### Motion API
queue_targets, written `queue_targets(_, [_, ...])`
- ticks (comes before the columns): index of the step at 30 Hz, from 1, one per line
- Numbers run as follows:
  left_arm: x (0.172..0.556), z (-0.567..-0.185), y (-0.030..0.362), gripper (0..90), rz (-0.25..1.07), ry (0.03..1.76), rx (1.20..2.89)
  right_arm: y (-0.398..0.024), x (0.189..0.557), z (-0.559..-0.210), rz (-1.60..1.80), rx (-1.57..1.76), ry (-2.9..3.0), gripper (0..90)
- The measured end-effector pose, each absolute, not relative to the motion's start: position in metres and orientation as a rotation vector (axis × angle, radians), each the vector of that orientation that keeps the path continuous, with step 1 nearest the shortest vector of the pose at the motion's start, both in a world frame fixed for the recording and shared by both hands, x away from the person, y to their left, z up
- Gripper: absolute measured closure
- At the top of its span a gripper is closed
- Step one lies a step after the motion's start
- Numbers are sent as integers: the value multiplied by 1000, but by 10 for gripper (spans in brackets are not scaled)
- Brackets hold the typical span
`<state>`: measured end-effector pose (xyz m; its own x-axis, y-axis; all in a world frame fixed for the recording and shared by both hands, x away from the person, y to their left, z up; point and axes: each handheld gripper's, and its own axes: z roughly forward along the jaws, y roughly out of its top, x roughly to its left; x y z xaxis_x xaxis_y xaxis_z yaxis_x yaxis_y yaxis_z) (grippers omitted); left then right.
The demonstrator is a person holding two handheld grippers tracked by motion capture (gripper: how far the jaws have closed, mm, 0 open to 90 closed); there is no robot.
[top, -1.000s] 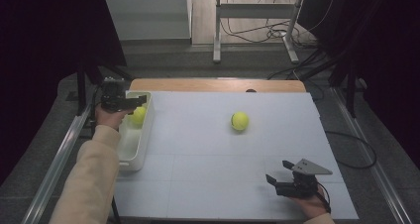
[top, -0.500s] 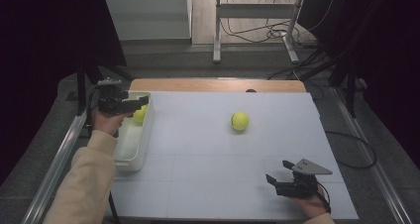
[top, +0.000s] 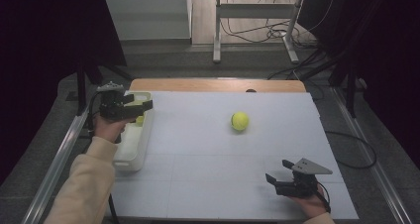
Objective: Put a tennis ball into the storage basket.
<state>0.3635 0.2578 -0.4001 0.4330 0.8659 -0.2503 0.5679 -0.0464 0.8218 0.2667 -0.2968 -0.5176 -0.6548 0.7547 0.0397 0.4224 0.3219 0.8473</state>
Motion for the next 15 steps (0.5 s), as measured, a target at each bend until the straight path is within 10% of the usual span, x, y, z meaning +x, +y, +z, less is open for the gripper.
queue_targets(15, [350,-401,230,130,353,1113,1762,-296,269,-517,1265,1055,2220,165])
